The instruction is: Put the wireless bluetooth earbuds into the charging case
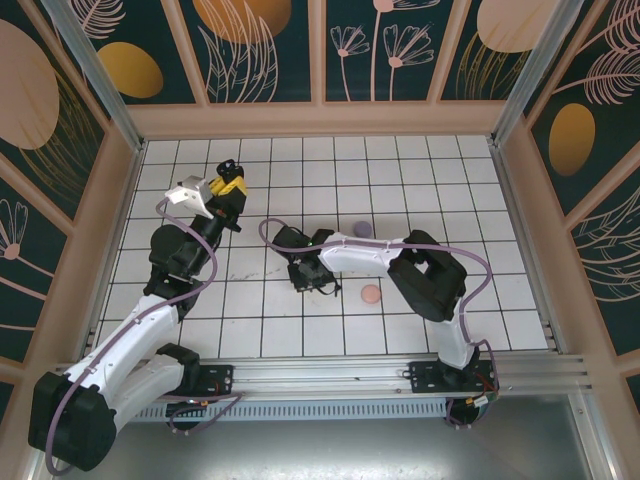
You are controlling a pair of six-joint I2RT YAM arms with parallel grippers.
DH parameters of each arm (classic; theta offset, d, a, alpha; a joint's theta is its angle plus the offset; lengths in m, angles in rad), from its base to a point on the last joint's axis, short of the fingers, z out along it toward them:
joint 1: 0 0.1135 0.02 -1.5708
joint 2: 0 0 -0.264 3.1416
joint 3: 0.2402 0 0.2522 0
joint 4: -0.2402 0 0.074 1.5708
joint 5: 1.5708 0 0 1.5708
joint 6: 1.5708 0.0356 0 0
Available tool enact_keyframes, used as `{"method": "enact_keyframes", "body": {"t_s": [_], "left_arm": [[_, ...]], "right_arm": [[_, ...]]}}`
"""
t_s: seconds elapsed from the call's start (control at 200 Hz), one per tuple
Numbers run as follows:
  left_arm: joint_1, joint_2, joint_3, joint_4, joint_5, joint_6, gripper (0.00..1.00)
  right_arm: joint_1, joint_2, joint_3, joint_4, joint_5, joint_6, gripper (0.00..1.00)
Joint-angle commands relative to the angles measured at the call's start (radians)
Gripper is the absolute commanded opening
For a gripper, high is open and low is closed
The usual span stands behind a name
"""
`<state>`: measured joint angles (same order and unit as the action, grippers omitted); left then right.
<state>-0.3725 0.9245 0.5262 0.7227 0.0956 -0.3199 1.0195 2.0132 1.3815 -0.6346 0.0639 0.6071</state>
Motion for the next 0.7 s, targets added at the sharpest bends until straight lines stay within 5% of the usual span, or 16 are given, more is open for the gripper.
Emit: {"method": "enact_keyframes", "body": {"t_s": [0.0,0.696], "left_arm": [[-0.005,-0.014,-0.008,0.049,0.012,-0.004,0.00],[-0.005,0.011,-0.121,0.266,0.206,0.191,0.00]], "right_arm": [[0.007,0.030,0.012,0.000,0.021,0.008,0.17],[-0.120,-0.375,0.048,0.109,0.112,-0.120,0.13]]}}
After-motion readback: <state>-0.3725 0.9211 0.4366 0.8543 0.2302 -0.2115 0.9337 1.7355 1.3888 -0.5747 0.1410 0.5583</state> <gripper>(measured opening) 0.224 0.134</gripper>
